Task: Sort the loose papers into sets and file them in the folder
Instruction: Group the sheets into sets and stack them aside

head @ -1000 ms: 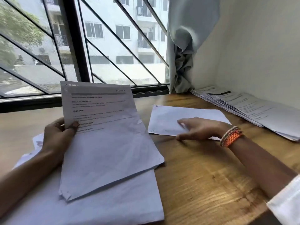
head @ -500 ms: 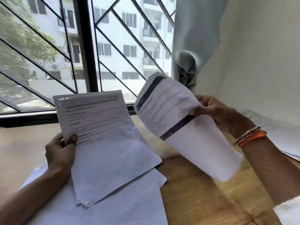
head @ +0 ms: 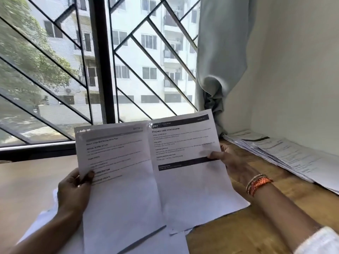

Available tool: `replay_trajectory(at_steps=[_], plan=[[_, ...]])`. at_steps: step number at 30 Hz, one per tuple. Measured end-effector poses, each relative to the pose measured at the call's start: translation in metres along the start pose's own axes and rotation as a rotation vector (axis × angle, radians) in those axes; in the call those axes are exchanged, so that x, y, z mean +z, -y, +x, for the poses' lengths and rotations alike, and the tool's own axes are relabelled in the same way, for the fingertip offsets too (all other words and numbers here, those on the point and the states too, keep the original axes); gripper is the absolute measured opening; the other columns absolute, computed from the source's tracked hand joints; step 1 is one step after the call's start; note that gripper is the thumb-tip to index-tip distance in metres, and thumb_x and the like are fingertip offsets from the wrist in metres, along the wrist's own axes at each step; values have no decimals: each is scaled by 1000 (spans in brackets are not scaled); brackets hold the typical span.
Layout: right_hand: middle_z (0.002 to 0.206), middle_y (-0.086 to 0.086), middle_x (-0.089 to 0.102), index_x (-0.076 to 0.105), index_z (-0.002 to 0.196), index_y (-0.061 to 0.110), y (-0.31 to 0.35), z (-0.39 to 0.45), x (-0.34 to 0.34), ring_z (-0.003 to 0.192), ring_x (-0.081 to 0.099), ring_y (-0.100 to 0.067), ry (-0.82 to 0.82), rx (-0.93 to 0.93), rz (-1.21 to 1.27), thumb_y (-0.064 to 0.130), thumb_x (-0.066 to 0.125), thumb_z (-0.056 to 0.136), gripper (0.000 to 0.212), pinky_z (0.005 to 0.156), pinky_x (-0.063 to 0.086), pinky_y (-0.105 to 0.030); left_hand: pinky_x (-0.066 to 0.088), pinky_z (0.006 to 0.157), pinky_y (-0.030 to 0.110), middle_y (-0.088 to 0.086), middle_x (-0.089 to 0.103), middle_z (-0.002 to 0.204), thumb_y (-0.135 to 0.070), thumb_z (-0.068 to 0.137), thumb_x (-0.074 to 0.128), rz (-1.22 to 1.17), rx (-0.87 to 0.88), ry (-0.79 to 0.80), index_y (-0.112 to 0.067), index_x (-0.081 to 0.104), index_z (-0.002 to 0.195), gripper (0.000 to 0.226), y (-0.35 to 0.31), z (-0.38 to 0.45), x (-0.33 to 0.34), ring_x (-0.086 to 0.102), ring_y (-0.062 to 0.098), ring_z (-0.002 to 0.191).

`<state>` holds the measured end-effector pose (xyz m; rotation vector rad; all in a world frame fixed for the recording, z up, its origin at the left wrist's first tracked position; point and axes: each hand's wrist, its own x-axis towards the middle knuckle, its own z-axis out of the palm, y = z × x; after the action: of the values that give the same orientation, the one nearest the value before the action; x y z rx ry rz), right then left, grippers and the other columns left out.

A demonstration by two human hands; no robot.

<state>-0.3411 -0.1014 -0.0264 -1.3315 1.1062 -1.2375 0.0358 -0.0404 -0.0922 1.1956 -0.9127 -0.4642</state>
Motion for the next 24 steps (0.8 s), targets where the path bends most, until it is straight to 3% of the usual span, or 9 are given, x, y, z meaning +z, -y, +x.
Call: replay_trajectory(at_steps=[4, 8, 11, 14, 16, 18, 20, 21, 24], plan=[[107, -19, 70, 68, 107, 4, 0, -2, 3, 100, 63, -38, 81, -38, -29, 4, 69, 67, 40, 93, 48, -53, 47, 91, 49, 13, 65, 99, -6, 92, 59, -28, 18, 21, -15, 65, 107, 19, -3, -3, 2, 56, 23, 88], [111, -19, 69, 67, 112, 3, -3, 2, 4, 107, 62, -40, 114, -66, -51, -4, 66, 77, 36, 97, 45, -54, 47, 92, 49, 15, 66, 102, -5, 92, 58, -32, 24, 36, -13, 65, 109, 20, -5, -4, 3, 57, 23, 89], [111, -19, 69, 65, 114, 3, -3, 3, 2, 103, 63, -37, 120, -49, -45, 2, 68, 70, 44, 94, 47, -51, 47, 93, 52, 12, 66, 100, -5, 92, 59, -28, 20, 28, -19, 64, 107, 22, -8, -5, 3, 57, 24, 90], [109, -18, 69, 63, 116, 1, -4, 2, 2, 98, 65, -35, 120, -29, -65, -7, 61, 80, 37, 90, 51, -46, 49, 92, 49, 12, 67, 99, -5, 92, 59, -35, 51, 31, -19, 64, 107, 22, -9, -7, 3, 59, 23, 88], [101, -16, 70, 62, 114, -4, -4, 6, 4, 84, 67, -26, -33, -70, -50, -14, 56, 81, 35, 76, 56, -35, 54, 81, 31, -2, 72, 87, -4, 91, 58, -42, 104, 0, -19, 63, 107, 22, -12, -9, 3, 61, 11, 78], [102, -15, 68, 63, 109, 0, -2, 10, 0, 79, 64, -21, -358, -184, -104, -15, 55, 82, 33, 67, 53, -25, 51, 67, 12, -24, 69, 73, -3, 91, 58, -81, 159, -27, -23, 63, 99, 22, -19, -10, 3, 58, -9, 66], [106, -18, 67, 65, 108, 0, 0, 13, -15, 92, 63, -28, -711, -303, -244, -10, 55, 83, 30, 74, 46, -25, 51, 65, 9, -28, 68, 72, -3, 92, 57, -143, 185, -24, -28, 62, 92, 26, -27, -13, 4, 59, -10, 64], [107, -20, 67, 65, 107, -1, -2, 15, -26, 96, 62, -29, -813, -333, -306, -9, 53, 82, 29, 77, 44, -26, 52, 65, 10, -27, 68, 72, -3, 92, 56, -164, 191, -11, -28, 62, 91, 25, -30, -15, 7, 60, -9, 64], [97, -14, 69, 67, 104, 3, -9, 22, -43, 93, 62, -26, -778, -336, -294, -7, 52, 82, 28, 77, 48, -32, 51, 57, 11, -23, 69, 68, -5, 91, 56, -172, 179, 68, -24, 64, 88, 21, -35, -23, 19, 59, -8, 60]])
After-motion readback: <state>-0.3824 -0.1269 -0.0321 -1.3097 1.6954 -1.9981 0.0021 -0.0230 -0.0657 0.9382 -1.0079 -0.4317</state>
